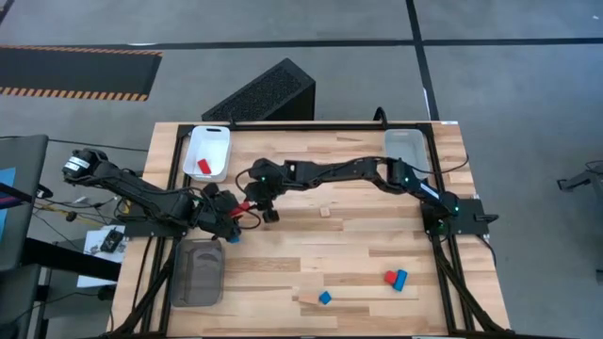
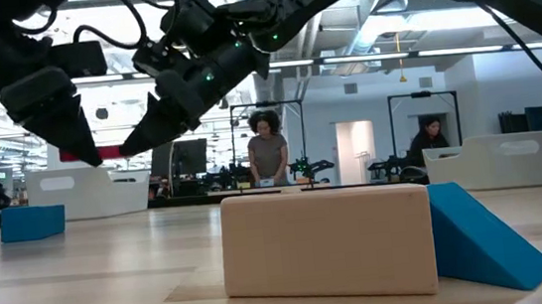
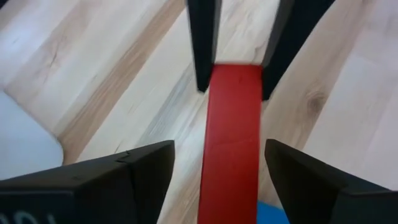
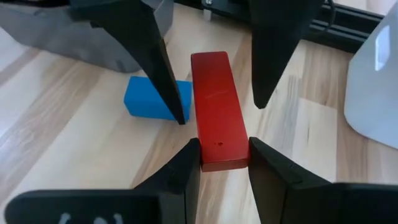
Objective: Sort & place blocks by color
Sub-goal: Put the top red block into the white bin
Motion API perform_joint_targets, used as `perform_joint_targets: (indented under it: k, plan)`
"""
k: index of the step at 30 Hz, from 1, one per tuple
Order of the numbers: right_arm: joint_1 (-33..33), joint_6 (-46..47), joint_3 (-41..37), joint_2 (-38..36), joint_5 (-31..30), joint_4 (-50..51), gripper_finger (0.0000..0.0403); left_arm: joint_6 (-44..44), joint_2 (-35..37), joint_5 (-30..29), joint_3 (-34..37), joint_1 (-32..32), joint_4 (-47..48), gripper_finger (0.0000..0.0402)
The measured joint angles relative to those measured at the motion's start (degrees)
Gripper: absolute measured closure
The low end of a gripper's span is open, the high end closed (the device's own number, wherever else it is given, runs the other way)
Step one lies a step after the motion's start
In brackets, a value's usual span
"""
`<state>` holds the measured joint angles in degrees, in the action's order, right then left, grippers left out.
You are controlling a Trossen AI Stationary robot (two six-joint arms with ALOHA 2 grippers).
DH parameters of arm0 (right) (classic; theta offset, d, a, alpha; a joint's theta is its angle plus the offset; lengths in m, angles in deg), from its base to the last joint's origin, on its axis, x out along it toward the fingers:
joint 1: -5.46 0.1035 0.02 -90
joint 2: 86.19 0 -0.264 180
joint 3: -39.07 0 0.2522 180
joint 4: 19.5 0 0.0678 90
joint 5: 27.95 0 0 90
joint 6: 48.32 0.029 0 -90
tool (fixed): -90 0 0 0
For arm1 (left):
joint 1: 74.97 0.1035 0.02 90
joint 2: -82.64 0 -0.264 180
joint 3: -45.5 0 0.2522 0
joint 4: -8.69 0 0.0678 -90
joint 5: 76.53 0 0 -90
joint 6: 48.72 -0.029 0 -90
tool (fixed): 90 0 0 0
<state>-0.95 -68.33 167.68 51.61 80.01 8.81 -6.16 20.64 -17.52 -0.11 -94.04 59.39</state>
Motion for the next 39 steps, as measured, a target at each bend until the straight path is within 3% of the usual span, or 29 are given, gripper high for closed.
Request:
perform_joint_targets:
  k: [18,27,33,39]
  plan:
    - [0.1,-0.4,0.0,0.1,-0.1,0.2,0.0270,-2.9,0.0,0.6,0.0,0.0,-1.7,0.0319]
    - [-0.1,2.6,0.0,0.1,-1.6,-0.4,0.0259,-3.5,0.0,-2.2,-0.1,0.3,-0.5,0.0298]
    - [-1.5,6.2,0.0,-2.6,-6.2,1.1,0.0217,1.9,0.1,-3.4,-3.9,3.7,10.1,0.0318]
    - [-4.5,9.8,-2.7,-7.4,-6.0,1.9,0.0184,2.8,0.2,-6.6,-9.9,5.5,18.9,0.0313]
